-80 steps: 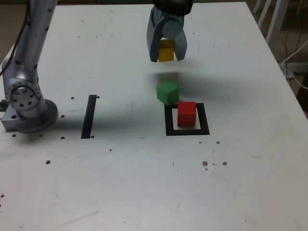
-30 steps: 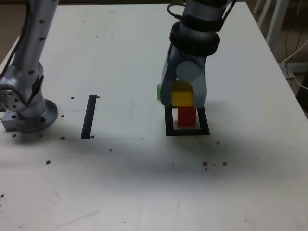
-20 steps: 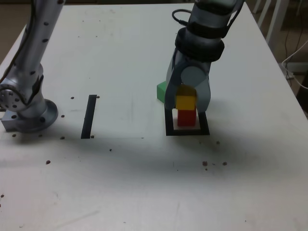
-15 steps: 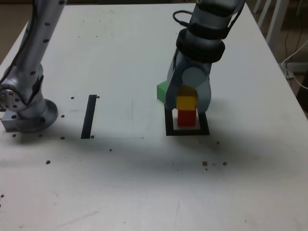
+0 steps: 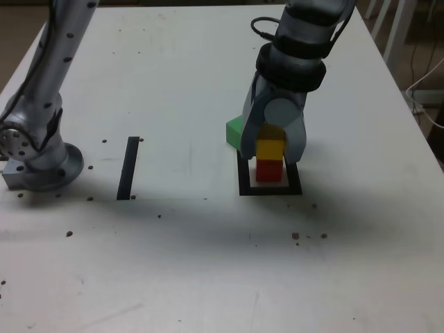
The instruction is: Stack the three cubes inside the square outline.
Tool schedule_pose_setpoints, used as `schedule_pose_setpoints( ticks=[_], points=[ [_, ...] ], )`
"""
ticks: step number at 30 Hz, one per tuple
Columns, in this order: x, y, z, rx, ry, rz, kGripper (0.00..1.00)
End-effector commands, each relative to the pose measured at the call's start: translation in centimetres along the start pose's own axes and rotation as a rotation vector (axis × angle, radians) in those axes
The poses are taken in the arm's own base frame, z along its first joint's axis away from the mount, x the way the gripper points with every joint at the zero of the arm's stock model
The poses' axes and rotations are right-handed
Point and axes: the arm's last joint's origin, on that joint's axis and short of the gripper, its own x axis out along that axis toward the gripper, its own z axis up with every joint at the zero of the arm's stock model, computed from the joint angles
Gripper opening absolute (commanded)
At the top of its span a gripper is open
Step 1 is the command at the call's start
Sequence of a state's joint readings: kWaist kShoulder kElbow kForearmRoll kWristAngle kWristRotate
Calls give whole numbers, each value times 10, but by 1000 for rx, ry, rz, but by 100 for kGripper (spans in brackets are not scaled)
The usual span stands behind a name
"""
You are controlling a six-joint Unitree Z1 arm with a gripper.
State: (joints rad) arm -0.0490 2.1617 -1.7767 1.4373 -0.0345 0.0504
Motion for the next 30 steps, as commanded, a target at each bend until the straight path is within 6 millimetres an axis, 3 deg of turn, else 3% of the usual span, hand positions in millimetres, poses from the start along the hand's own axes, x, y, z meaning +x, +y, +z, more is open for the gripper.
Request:
schedule_pose_setpoints(
  ticks=[1,5,7,20,30],
  points=[
    [2,1,2,4,-1,-3,44],
    [4,0,3,14,-6,-8,80],
    [5,0,3,17,-6,-10,89],
    [6,4,-1,9,9,-9,93],
    [-31,24,-29,-41,-66,70,99]
  ],
)
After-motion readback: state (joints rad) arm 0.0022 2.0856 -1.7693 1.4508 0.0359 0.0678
